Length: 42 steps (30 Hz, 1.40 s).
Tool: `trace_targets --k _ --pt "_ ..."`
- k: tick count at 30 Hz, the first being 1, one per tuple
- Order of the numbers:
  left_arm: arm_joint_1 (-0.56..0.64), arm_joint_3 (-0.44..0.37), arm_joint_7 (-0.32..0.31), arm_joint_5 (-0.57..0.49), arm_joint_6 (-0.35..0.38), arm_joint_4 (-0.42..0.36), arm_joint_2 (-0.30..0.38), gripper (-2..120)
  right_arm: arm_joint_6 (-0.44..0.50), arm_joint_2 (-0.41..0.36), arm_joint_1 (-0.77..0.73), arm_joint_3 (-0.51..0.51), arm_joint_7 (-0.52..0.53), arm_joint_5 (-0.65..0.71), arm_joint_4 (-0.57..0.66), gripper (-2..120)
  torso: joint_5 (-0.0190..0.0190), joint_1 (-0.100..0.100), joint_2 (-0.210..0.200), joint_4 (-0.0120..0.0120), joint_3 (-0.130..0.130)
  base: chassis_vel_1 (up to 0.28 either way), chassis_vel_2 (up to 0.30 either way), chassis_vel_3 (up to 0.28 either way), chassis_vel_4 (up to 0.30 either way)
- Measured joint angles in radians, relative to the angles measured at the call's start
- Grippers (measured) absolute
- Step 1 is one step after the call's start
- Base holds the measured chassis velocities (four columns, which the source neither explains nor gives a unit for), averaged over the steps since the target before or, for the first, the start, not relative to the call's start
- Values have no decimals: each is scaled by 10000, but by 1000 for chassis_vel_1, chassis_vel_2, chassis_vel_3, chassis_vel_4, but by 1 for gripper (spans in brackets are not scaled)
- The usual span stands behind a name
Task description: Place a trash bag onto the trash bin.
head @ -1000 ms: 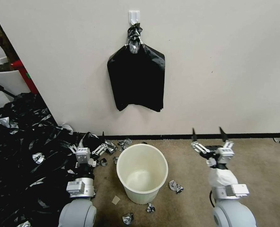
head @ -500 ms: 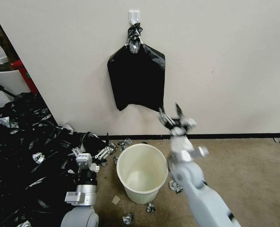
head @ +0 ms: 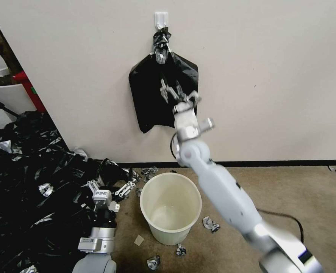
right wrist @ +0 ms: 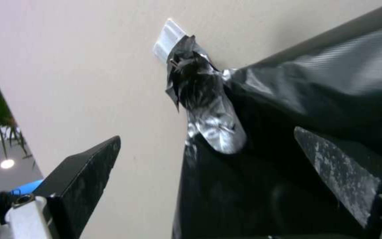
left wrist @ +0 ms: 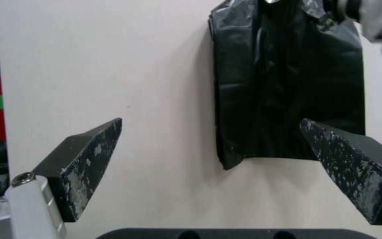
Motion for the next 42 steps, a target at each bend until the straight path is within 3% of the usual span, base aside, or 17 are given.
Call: trace_targets --k 11,19,42 --pt "195 -349 -57 109 -4 -295 -208 100 -25 642 969 -13 41 -108 -1456 100 0 0 0 0 0 0 0 0 0" --pt "241 -466 -85 115 -40 -310 -246 100 5 911 1161 131 -185 -164 -1680 98 0 0 0 -1 -1 0 0 0 0" --pt "331 -416 -431 545 -52 -209 -319 100 91 1232 1336 521 -567 -182 -2035 14 0 0 1 0 0 0 0 0 0"
